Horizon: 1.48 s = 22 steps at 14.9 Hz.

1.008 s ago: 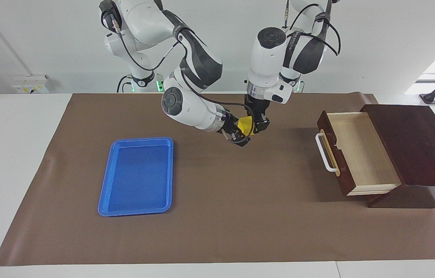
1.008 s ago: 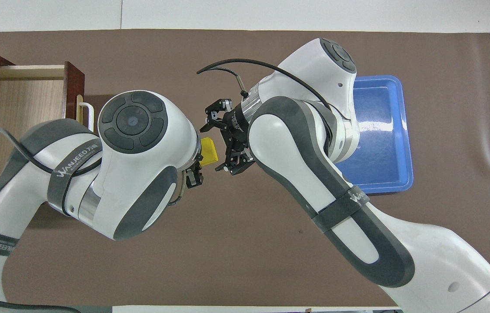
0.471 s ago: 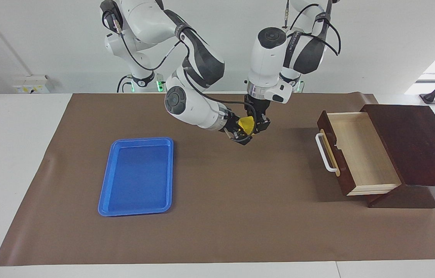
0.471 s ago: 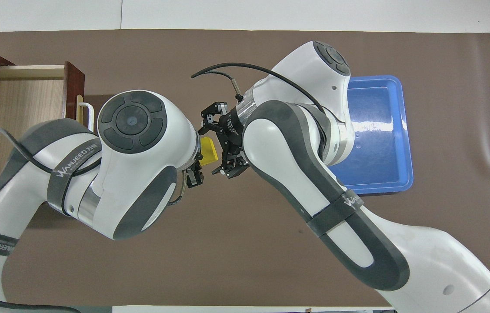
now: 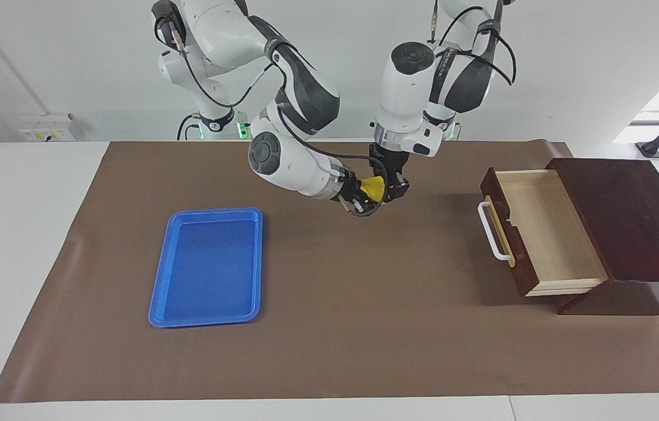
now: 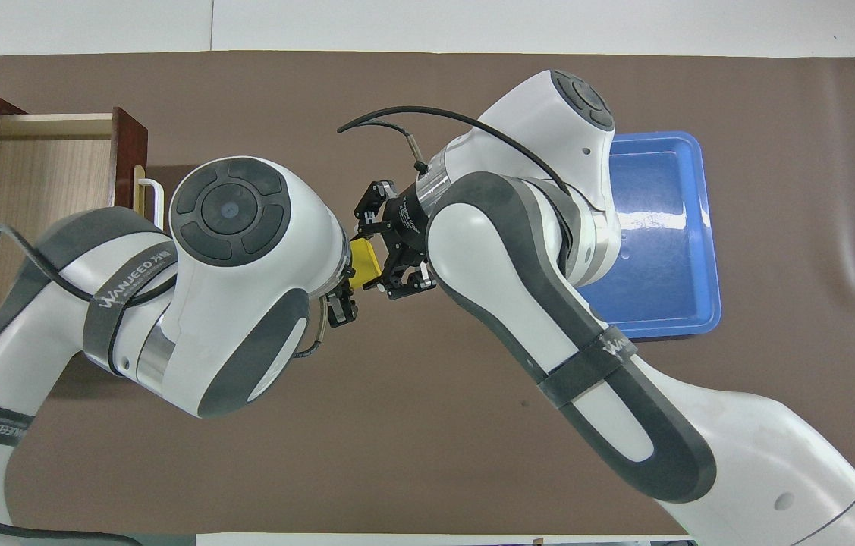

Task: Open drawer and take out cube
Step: 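Carry the cube with the right gripper while the left gripper closes drawer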

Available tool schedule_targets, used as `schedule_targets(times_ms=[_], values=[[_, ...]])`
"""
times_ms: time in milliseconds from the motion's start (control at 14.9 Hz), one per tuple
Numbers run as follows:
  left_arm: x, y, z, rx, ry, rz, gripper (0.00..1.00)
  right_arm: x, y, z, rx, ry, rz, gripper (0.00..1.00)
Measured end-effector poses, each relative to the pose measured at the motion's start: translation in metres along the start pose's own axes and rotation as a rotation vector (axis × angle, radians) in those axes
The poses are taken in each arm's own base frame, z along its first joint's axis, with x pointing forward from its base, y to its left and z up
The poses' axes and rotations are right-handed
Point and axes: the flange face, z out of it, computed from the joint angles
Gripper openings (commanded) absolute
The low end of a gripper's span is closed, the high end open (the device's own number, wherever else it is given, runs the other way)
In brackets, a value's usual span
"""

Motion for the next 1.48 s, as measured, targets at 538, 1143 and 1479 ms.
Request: schedule_targets(times_ms=[538,1143,1479], values=[[0.003,0.003,0.000,-0.003,0.005,0.022,1.00,0.000,-0.001,-0.002,0.003,0.000,-0.001,0.00],[0.163,0.124,0.045,0.015,0.035,0.278,1.00,0.043,-0.010,-0.044,0.066,-0.028,0.073,0.00],[0.254,0.164,0.069,-0.027,0.069,0.494,1.00,0.132,-0.010,-0.119,0.145,0.004,0.130,0.00]])
